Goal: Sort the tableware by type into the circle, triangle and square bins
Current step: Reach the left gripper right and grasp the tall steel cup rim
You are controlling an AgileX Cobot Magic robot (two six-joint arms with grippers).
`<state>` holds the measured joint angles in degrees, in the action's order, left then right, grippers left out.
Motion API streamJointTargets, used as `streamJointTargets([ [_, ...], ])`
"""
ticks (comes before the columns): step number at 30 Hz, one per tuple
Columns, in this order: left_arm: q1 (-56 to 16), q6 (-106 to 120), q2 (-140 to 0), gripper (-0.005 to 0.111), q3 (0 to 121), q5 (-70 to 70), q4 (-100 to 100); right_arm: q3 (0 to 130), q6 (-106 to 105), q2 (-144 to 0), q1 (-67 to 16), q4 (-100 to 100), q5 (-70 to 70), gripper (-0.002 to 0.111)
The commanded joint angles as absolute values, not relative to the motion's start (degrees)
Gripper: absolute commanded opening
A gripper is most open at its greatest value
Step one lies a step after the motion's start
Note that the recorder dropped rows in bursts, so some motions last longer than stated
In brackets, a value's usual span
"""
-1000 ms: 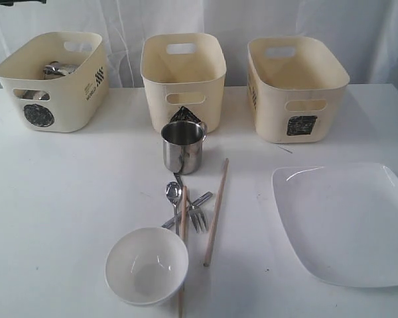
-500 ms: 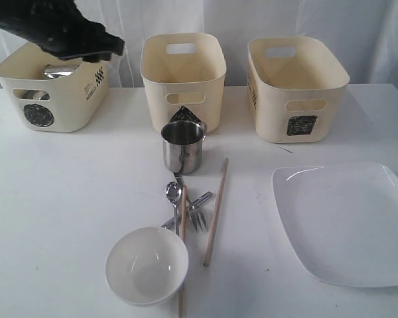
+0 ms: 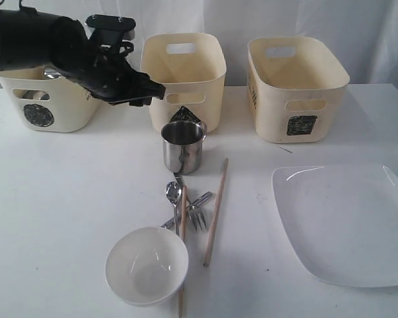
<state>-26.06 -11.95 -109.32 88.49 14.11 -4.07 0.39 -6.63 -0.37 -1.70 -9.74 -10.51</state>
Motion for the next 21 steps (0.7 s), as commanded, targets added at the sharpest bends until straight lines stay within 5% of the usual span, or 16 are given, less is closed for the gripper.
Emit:
streamJointTargets([
  [1,-26.8,-12.6,-111.6,0.059,88.8,13.1,-3.5,0.0,-6.6,0.0,-1.8,-9.5,-10.2,0.000],
  [21,-29.2,-13.2,-114.2,0.059,88.8,13.0,0.4,0.0,-6.6,0.0,-1.8,-9.5,-10.2,0.000],
])
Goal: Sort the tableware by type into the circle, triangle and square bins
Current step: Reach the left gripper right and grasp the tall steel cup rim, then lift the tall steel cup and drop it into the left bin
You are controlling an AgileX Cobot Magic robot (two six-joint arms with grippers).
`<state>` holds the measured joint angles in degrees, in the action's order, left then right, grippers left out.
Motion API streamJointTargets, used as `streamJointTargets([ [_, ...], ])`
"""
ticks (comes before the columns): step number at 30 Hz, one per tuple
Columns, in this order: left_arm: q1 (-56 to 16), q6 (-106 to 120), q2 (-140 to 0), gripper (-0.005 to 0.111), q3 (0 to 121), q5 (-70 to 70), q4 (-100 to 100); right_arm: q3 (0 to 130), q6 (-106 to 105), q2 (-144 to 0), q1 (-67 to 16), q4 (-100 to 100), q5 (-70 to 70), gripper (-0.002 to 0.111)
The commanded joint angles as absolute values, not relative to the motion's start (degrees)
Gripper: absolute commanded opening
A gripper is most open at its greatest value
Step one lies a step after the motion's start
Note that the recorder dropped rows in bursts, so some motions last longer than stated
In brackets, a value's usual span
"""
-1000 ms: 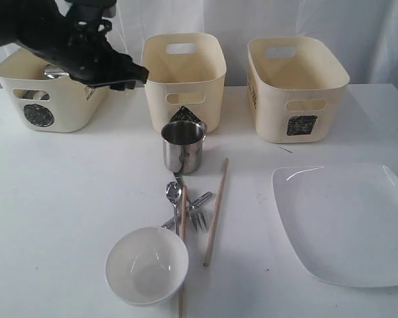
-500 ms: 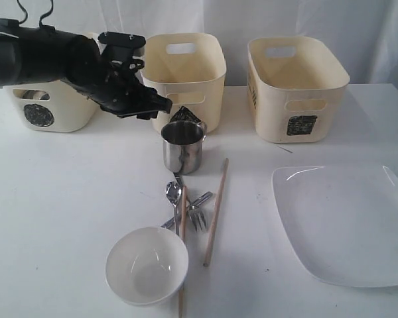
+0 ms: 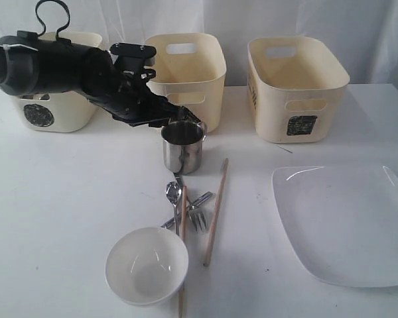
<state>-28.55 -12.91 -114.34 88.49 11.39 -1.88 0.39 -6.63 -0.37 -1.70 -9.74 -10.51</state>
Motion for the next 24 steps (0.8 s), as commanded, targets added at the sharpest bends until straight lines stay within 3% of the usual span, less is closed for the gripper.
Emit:
streamJointTargets([
  [1,-29.4,-13.2,-114.2,0.059,88.8,13.6,0.4,0.0,-6.6,0.0,-1.8,-9.5,-10.2,0.000],
  [20,-31.3,-13.2,-119.6,0.059,88.8,9.1,0.9,0.0,-6.6,0.0,-1.8,-9.5,-10.2,0.000],
  [24,-31.3,-13.5,-120.0,0.040,88.8,4.7,0.9,0.0,-6.6,0.0,-1.8,-9.5,-10.2,0.000],
])
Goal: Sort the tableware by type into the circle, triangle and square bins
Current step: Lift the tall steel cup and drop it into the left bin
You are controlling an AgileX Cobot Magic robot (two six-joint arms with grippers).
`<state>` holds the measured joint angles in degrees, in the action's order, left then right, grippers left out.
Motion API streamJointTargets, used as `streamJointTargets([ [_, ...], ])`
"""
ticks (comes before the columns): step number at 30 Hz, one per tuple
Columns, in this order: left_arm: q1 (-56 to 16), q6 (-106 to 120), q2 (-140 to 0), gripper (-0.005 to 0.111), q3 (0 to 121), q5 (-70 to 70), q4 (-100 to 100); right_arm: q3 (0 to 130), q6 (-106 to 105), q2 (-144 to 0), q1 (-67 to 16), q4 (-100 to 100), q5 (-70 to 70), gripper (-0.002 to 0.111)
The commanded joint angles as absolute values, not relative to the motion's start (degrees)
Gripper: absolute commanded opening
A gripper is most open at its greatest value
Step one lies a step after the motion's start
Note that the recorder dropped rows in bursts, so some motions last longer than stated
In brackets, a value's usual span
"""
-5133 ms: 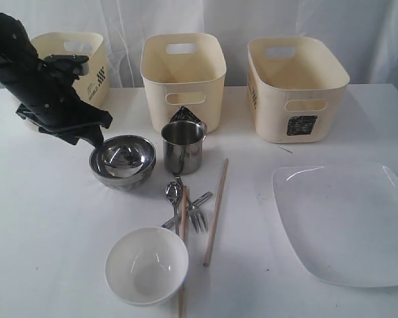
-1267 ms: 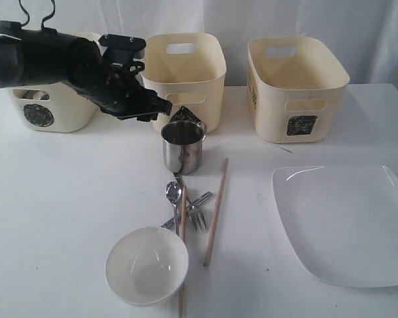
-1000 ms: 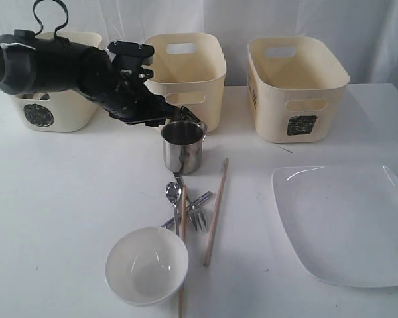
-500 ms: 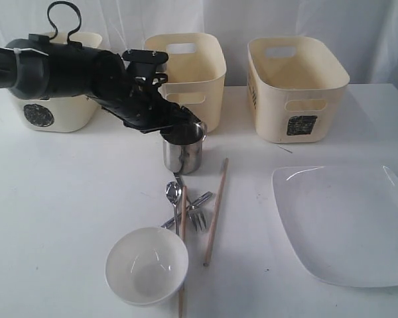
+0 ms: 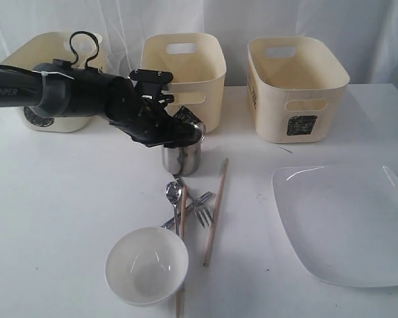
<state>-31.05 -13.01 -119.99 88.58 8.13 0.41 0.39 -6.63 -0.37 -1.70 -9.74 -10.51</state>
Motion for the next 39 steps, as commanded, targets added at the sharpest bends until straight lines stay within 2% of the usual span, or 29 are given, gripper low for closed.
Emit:
streamJointTargets([
  [1,-31.3,-13.5,-119.8,0.031,88.8,3.7,0.9,0.0,-6.6,0.0,-1.8,-9.5,-10.2,0.000],
  [4,-31.3,-13.0,-118.6,0.004,88.8,2.7,0.9,0.0,-6.6,0.0,-1.8,-9.5,-10.2,0.000],
  [5,-31.3,-12.8,-117.9,0.000,88.8,3.1,0.3,0.0,-6.6,0.0,-1.8,-9.5,-10.2,0.000],
  [11,-31.1,-10.0,-111.9,0.000,88.8,8.2,-0.3,0.0,-6.6,0.0,-1.8,-9.5,-10.2,0.000],
  [16,-30.9,-2.8,-104.7,0.000,88.8,18.3,-1.5,0.0,-6.6,0.0,-1.8,-9.5,-10.2,0.000],
  [23,-25.5,-5.3,-97.8,0.000,88.7,28.2,-15.9,0.0,-6.6,0.0,-1.8,-9.5,-10.2,0.000],
  [28,-18.8,-6.2,-94.9,0.000,88.7,22.2,-17.1,0.0,-6.6,0.0,-1.8,-9.5,-10.2,0.000],
  [39,-6.1,-6.3,-97.5,0.000,88.7,-4.3,-17.1,0.0,-6.6,0.0,-1.8,-9.5,-10.2,0.000],
])
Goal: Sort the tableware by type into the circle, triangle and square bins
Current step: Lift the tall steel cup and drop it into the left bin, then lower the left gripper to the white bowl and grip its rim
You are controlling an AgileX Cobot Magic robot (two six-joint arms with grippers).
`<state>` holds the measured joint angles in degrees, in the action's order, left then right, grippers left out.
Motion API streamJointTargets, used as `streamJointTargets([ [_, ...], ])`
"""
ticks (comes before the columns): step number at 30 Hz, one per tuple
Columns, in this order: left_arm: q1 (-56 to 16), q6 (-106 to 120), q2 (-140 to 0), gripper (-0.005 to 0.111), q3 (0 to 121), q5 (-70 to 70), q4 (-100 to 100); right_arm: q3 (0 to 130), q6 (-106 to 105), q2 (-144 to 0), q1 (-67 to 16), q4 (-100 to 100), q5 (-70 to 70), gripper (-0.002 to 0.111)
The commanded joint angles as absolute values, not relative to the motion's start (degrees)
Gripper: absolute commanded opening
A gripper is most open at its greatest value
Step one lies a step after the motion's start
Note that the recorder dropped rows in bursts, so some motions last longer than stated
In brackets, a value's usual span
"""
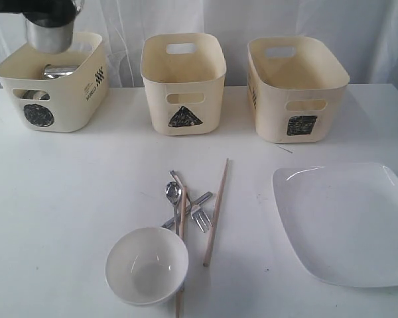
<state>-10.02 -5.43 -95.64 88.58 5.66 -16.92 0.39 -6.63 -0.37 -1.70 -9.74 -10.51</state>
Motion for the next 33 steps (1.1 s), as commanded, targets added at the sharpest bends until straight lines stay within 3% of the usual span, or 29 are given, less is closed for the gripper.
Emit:
streamJointTargets([
  [1,-5.0,-6.3,-98.3,0.000,88.7,-5.8,-17.1,0.0,-6.6,0.0,-1.8,-9.5,-10.2,0.000],
  [9,-0.2,-6.6,-109.6,0.000,89.3,-21.3,-16.8,0.0,-6.6,0.0,-1.8,-9.5,-10.2,0.000],
  [12,-0.2,-6.9,-114.8,0.000,93.1,-20.9,-16.8,0.0,-6.6,0.0,-1.8,-9.5,-10.2,0.000],
  [14,-0.2,-9.8,-117.3,0.000,95.6,-18.6,-16.8,0.0,-6.6,0.0,-1.8,-9.5,-10.2,0.000],
  [16,-0.2,-11.0,-118.9,0.009,97.3,-14.7,-17.2,0.0,-6.6,0.0,-1.8,-9.5,-10.2,0.000],
  [18,-0.2,-15.2,-118.8,0.028,97.5,-11.3,-17.2,0.0,-6.6,0.0,-1.8,-9.5,-10.2,0.000],
  [20,-0.7,-18.3,-116.7,0.038,97.6,-4.4,-17.3,0.0,-6.6,0.0,-1.8,-9.5,-10.2,0.000],
  [27,-5.0,-17.8,-106.3,0.038,96.1,9.7,-19.7,0.0,-6.6,0.0,-1.8,-9.5,-10.2,0.000],
  [33,-10.6,-14.5,-94.5,0.038,83.7,17.0,-19.1,0.0,-6.6,0.0,-1.8,-9.5,-10.2,0.000],
])
